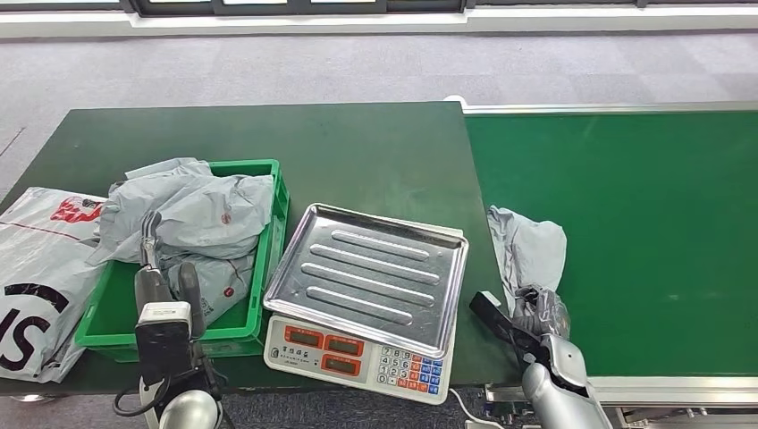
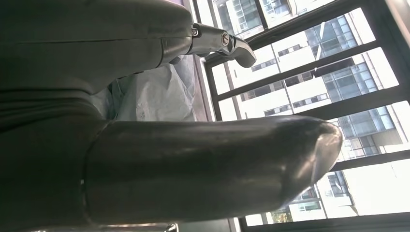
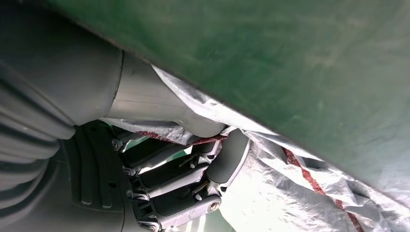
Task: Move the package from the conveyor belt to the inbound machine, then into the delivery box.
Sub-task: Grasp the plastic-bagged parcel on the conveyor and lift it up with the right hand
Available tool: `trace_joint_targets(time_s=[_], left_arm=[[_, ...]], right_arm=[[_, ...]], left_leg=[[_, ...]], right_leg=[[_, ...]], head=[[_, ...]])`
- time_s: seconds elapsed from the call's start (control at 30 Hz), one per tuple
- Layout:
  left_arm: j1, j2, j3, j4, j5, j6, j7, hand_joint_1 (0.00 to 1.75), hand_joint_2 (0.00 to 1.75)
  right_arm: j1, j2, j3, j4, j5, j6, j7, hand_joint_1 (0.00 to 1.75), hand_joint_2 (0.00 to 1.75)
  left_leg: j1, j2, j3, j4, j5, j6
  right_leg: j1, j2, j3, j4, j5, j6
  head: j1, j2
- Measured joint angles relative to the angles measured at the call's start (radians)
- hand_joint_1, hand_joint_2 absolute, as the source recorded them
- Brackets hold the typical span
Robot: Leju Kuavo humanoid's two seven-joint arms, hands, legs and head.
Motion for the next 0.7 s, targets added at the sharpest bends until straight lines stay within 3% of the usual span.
trace_joint_targets(time_s=[0.13,0.3,0.57,0.7], left_arm=[[0.003,0.000,0.000,0.000,0.004,-0.001,0.000,0.00,0.00],[0.027,0.000,0.001,-0.017,0.003,0.005,-0.007,0.00,0.00],[0.079,-0.005,0.013,-0.047,0.006,0.010,-0.051,0.00,0.00],[0.081,-0.007,0.016,-0.044,0.018,0.015,-0.067,0.00,0.00]], right_arm=[[0.001,0.008,0.009,0.014,-0.011,-0.014,-0.007,1.75,1.75],[0.043,0.012,0.010,-0.046,-0.047,-0.188,-0.040,1.75,1.75],[0.160,-0.030,-0.074,-0.602,-0.092,-0.235,-0.108,1.75,1.75],[0.170,-0.076,-0.113,-0.771,-0.115,-0.250,-0.144,1.75,1.75]], left_leg=[[0.001,0.002,0.002,0.000,-0.001,-0.002],[0.002,0.001,0.001,0.000,-0.002,-0.003],[0.001,-0.001,-0.001,-0.001,-0.002,-0.002],[0.000,0.000,-0.001,0.000,-0.002,0.000]], right_leg=[[0.001,0.002,0.001,0.000,0.000,-0.001],[0.001,0.002,0.001,0.000,0.000,-0.002],[-0.001,0.001,-0.001,0.000,-0.001,-0.001],[-0.003,0.001,-0.001,0.000,-0.001,0.000]], head=[[0.000,0.000],[0.000,0.000],[0.000,0.000],[0.000,0.000]])
